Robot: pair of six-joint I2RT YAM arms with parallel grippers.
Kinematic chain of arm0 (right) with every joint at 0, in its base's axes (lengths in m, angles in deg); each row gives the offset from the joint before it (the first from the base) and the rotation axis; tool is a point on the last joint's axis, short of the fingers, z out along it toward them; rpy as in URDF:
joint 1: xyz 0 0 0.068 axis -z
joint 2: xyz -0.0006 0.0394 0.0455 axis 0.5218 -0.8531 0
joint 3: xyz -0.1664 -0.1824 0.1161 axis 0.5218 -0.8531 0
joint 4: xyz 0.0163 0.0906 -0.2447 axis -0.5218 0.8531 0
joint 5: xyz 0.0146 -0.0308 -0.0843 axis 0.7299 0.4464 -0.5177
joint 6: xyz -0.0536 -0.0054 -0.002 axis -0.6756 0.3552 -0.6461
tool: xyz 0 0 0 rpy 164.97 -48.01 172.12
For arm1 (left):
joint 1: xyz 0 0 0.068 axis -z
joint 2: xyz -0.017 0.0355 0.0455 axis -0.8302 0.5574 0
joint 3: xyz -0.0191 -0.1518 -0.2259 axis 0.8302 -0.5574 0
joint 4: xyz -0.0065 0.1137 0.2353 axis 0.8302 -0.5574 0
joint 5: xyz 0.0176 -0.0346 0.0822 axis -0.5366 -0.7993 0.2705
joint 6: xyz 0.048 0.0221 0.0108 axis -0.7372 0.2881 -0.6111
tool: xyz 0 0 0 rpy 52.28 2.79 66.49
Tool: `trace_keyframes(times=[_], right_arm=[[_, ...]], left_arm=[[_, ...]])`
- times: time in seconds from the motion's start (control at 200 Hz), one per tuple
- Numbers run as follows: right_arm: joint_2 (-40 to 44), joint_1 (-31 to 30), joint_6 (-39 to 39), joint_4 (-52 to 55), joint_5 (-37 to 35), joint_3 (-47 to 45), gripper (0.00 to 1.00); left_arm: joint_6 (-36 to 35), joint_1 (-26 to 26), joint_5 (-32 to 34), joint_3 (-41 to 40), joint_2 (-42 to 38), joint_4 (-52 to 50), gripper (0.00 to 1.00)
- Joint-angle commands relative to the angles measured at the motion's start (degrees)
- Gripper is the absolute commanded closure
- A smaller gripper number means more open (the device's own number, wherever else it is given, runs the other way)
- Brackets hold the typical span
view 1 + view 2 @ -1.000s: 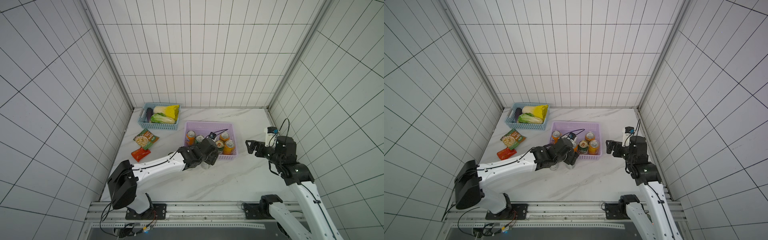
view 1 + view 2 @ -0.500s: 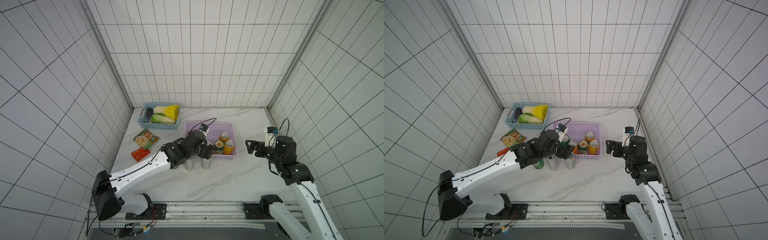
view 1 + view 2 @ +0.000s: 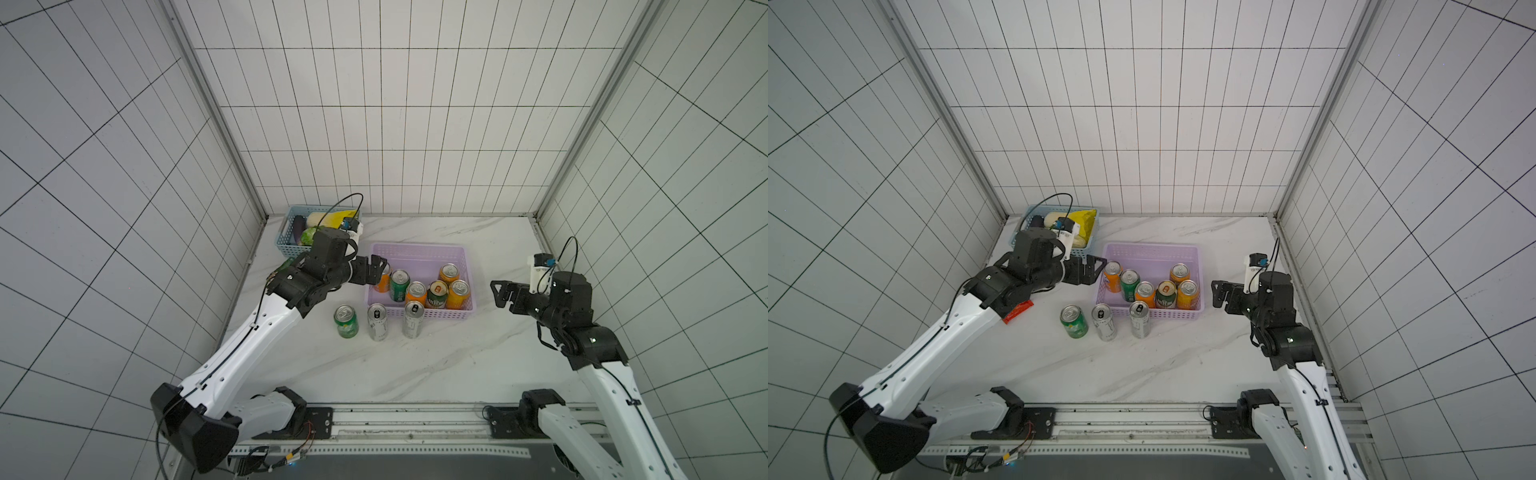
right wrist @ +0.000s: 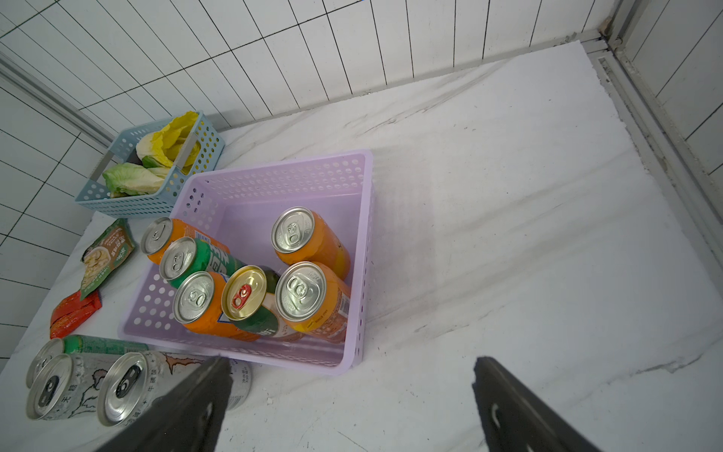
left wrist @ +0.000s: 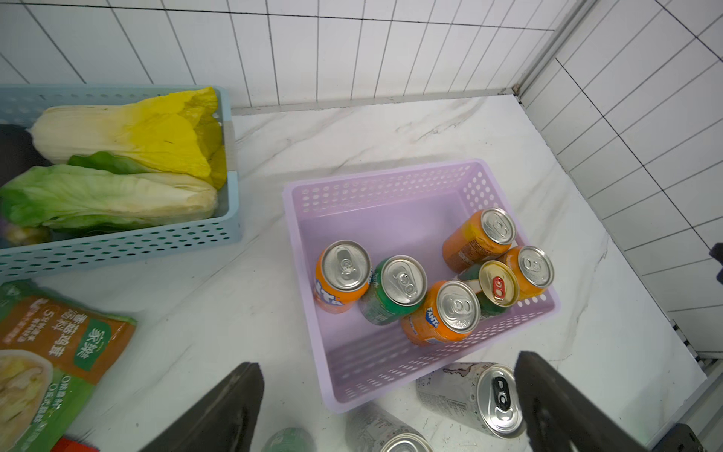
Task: Take out the drinks from the basket
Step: Pick up the drink from the basket.
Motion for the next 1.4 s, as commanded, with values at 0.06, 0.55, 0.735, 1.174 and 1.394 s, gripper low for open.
trace_keyframes(times=[0.06, 0.55, 0.735, 1.174, 1.394], right_arm=[[-0.5, 0.5, -0.4, 0.9, 1.3, 1.8, 0.01], [-7.9, 0.4, -1.3, 6.7, 0.1, 7.3, 0.0], [-13.8, -0.1, -0.6, 7.9, -0.4, 11.6, 0.01], [-38.6, -15.1, -3.8, 14.0, -15.2, 29.7, 0.01], [-48.9, -18.4, -4.6, 14.2, -16.4, 36.5, 0.0]], left_arm=[[-2.3, -7.9, -5.5, 2.3, -1.6, -2.8, 0.02], [-2.5, -15.0, -0.7, -12.2, -5.9, 6.8, 0.02], [-1.4, -16.9, -1.0, -14.5, -6.8, 8.3, 0.02], [-1.2, -17.9, 0.6, -14.8, -4.8, 6.4, 0.02], [-1.2, -18.1, 0.3, -14.8, -4.1, 6.1, 0.02]])
